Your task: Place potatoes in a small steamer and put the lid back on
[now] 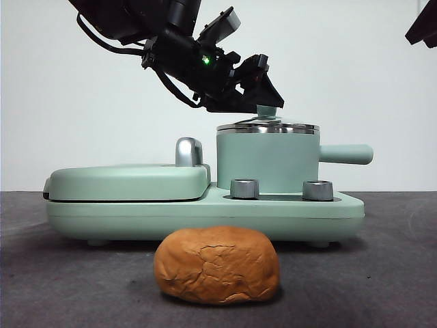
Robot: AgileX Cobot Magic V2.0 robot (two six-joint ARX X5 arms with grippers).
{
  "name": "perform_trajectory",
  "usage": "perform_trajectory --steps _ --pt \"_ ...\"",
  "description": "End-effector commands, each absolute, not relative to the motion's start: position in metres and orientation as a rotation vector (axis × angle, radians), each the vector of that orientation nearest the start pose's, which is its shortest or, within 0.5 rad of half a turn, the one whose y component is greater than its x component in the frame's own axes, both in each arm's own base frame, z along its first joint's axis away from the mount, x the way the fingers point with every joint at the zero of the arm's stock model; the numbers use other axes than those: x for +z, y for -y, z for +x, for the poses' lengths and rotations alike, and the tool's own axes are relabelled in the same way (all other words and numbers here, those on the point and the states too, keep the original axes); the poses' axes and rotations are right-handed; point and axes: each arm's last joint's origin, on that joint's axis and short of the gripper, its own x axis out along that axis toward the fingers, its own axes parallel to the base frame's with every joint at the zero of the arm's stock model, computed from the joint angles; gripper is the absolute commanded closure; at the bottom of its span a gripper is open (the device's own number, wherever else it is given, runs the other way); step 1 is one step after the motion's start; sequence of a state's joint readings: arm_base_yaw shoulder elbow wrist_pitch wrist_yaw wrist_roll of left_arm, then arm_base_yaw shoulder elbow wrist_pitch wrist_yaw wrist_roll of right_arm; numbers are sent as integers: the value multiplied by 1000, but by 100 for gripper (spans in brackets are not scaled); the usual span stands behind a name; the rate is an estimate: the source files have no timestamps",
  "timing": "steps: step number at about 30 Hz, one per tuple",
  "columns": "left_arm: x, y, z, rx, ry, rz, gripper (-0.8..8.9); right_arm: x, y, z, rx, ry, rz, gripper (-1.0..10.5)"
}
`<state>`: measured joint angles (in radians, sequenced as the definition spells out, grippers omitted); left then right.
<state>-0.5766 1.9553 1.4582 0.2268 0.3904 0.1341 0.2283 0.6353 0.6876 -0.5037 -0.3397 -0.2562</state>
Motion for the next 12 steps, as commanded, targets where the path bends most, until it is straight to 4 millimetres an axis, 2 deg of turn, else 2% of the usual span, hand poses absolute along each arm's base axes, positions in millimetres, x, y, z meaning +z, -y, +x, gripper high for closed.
perform_trajectory --steps 1,12 --pt "257 264 380 -985 -182 158 506 298 -41 129 612 -360 -209 723" --pt "243 267 384 -985 -205 159 507 298 -41 129 606 -370 -177 723"
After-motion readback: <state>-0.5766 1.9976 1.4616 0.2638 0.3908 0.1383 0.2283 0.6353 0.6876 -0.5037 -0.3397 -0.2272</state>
